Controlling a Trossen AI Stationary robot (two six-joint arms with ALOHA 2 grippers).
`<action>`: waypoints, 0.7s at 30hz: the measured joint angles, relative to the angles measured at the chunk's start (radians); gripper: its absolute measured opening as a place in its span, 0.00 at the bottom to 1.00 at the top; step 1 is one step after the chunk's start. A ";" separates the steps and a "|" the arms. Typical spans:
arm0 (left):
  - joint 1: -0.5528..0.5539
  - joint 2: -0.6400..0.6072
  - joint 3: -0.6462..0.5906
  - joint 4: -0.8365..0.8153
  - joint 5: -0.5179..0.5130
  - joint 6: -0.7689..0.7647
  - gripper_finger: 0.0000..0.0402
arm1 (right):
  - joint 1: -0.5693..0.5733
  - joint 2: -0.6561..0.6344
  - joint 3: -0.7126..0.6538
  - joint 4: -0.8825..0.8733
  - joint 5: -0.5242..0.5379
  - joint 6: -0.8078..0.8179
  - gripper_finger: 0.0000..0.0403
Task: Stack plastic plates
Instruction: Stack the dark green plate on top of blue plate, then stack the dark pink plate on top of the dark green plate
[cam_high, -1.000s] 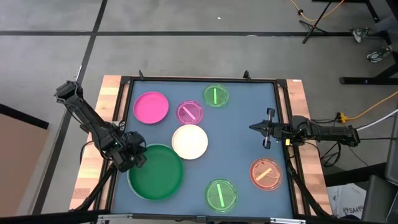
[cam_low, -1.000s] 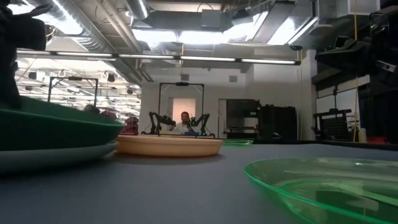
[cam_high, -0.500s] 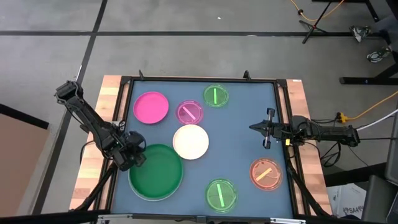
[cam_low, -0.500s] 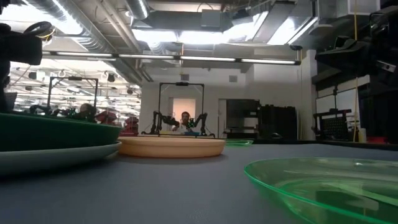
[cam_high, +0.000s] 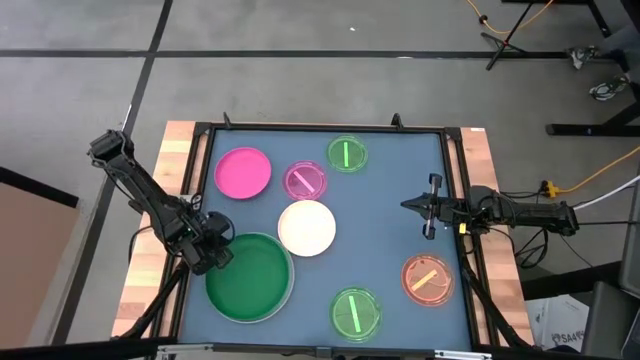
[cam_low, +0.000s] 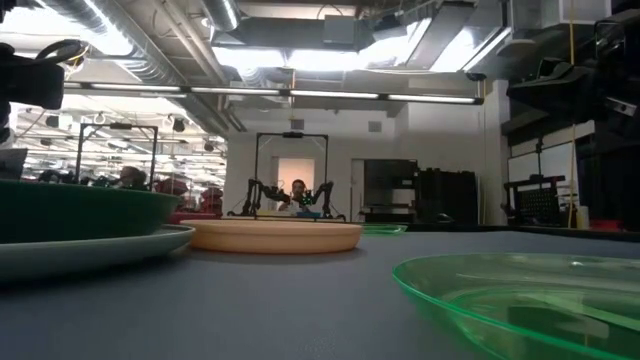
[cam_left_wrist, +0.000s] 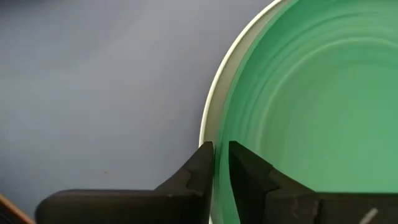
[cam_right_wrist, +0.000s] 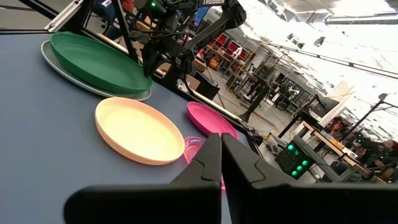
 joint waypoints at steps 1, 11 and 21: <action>0.000 0.000 0.000 0.000 0.000 -0.003 0.11 | 0.000 0.000 0.000 0.000 0.000 0.000 0.00; 0.000 0.000 0.000 0.003 -0.004 -0.061 0.19 | 0.000 0.000 0.000 0.000 0.000 0.000 0.00; 0.000 0.000 0.000 0.006 -0.004 -0.088 0.30 | 0.000 0.000 0.000 0.000 0.000 0.000 0.00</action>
